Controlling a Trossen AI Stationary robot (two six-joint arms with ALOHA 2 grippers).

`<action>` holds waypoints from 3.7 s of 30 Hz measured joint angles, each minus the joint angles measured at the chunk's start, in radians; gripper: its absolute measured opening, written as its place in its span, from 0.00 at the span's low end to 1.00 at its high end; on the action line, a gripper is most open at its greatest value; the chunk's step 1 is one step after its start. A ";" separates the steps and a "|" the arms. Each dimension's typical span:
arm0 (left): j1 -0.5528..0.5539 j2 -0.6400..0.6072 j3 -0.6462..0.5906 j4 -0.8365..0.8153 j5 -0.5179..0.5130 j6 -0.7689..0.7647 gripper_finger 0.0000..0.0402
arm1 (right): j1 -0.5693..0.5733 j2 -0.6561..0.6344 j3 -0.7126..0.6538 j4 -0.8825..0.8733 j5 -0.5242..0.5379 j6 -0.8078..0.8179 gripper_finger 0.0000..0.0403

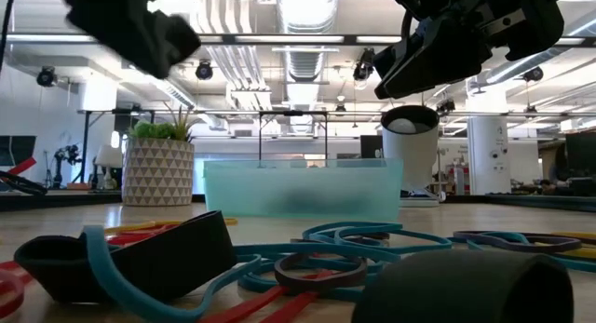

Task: Pick and place rubber bands into bin
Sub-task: Put the yellow rubber band into the green bin

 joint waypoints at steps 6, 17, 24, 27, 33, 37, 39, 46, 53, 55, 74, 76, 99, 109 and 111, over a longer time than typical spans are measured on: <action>0.001 0.189 0.002 0.007 0.003 0.039 0.00 | 0.000 0.000 0.000 0.000 0.000 0.000 0.16; 0.007 0.376 0.036 0.001 0.028 0.130 0.00 | 0.000 0.000 0.000 0.000 0.000 0.003 0.15; 0.007 0.340 0.035 0.000 0.028 0.130 0.00 | 0.000 0.000 -0.001 0.000 0.000 0.003 0.15; 0.007 0.317 0.035 0.000 0.047 0.130 0.00 | 0.000 0.000 -0.001 0.000 0.000 0.003 0.15; 0.007 0.304 0.035 0.017 0.121 0.105 0.10 | 0.000 0.000 -0.003 0.000 0.000 0.003 0.15; 0.007 0.315 0.035 0.028 0.142 0.086 0.18 | 0.000 0.000 -0.004 0.000 0.000 0.003 0.15; 0.007 0.316 0.034 0.027 0.143 0.076 0.20 | 0.000 0.000 -0.005 0.000 0.000 0.003 0.15; 0.007 0.317 0.027 0.029 0.150 0.053 0.23 | 0.000 0.000 -0.005 0.001 0.000 0.003 0.15; 0.007 0.317 0.008 0.077 0.191 0.049 0.23 | 0.000 0.000 -0.005 0.000 0.000 0.004 0.15; 0.007 0.317 0.004 0.089 0.200 0.049 0.23 | 0.000 0.000 -0.005 0.000 0.000 0.003 0.14; 0.007 0.383 0.009 0.087 0.200 0.050 0.13 | 0.000 0.000 -0.008 0.000 0.000 0.007 0.14; 0.005 0.383 0.009 0.085 0.200 0.050 0.06 | 0.000 0.000 -0.008 0.000 0.000 0.007 0.14; 0.007 0.218 0.039 -0.022 0.139 0.049 0.00 | 0.000 0.000 -0.010 0.000 0.000 0.008 0.14; 0.007 0.168 0.033 0.025 0.147 0.023 0.00 | 0.000 0.000 -0.012 0.000 0.000 0.011 0.14; 0.007 0.169 0.033 0.027 0.147 0.024 0.00 | 0.000 0.000 -0.012 0.000 0.000 0.011 0.14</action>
